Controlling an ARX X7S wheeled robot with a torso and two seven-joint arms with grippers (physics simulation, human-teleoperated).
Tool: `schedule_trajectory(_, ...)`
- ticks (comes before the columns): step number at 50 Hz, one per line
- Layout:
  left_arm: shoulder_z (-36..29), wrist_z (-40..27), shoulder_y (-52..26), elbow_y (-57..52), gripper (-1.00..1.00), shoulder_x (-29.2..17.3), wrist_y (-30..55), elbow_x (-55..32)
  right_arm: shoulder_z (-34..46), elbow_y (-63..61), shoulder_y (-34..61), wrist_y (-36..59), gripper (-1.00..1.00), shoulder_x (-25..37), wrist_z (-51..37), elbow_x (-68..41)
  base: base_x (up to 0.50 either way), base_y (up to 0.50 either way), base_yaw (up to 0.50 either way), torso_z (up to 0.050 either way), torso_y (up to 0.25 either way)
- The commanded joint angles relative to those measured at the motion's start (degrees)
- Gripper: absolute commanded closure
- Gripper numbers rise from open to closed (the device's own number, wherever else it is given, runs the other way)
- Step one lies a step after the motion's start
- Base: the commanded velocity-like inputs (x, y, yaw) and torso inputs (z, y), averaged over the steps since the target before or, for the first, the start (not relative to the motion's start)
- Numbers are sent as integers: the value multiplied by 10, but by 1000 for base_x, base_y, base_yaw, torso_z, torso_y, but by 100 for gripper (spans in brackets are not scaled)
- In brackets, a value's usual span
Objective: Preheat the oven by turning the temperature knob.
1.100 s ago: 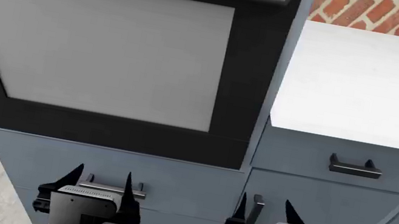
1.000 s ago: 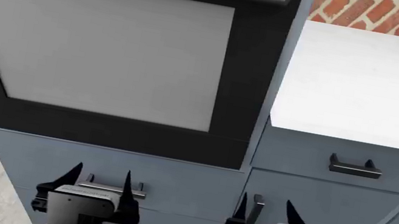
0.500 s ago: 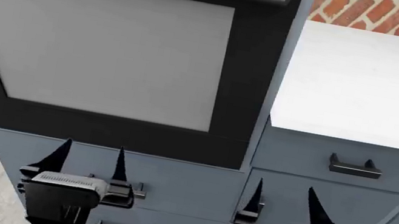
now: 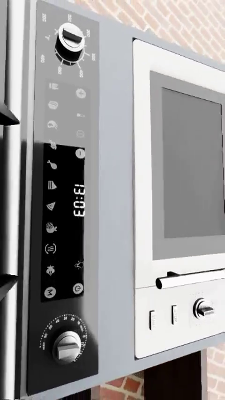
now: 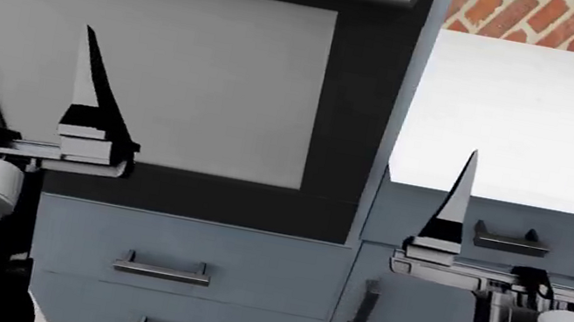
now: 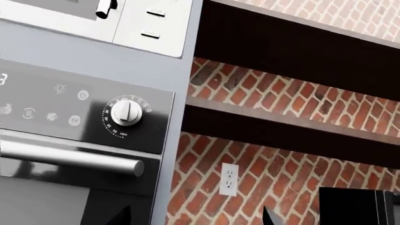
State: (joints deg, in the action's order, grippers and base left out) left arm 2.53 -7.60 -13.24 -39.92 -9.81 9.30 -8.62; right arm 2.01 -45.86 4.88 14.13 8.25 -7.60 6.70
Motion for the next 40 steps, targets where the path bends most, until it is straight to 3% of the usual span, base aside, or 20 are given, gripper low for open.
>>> schedule_trajectory(1, 15, -3, -42, -35, -100, -14, 5, -20, -7, -56, 34, 46, -100, 10, 4, -7, 0, 0, 0, 0, 0)
schedule_trajectory(40, 2, -14, -18, -66, -100, -36, -7, -16, -5, -65, 18, 35, -100, 32, -10, -19, 0, 476, 0, 0, 0)
